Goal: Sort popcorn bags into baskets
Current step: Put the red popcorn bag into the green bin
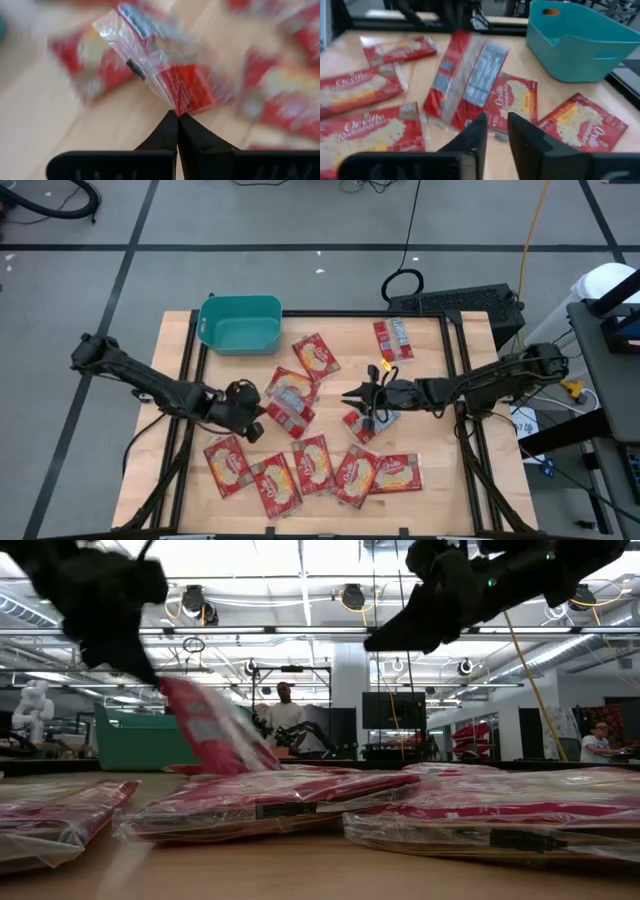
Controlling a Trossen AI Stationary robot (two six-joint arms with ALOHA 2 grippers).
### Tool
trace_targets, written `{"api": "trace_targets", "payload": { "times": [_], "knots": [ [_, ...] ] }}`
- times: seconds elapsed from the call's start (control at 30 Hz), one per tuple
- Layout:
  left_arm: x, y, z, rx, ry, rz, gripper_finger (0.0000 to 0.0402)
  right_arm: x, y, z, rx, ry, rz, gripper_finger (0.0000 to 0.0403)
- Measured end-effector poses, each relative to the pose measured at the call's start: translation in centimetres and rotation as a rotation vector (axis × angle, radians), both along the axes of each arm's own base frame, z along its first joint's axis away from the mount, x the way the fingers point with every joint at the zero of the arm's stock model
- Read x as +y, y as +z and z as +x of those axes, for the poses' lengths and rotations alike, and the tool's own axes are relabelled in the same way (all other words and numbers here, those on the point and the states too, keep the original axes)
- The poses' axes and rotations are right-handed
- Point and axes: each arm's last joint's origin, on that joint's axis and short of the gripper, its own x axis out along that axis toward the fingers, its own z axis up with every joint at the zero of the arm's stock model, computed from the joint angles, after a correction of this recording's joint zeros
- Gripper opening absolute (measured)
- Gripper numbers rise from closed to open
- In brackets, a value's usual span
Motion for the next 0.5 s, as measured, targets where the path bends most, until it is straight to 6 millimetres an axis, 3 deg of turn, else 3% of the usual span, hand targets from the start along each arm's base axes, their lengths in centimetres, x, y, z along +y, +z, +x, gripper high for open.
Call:
{"api": "trace_targets", "payload": {
  "times": [0.3,0.5],
  "knots": [
    [0.7,2.9,2.4,-0.308,-0.08,0.137,0.0001,1.8,-3.8,3.4,-0.045,0.044,-0.002,0.0163],
    [2.0,3.3,3.0,-0.335,-0.048,0.171,0.0001,3.2,-4.9,5.8,-0.035,-0.037,-0.15,0.0193]
  ]
}}
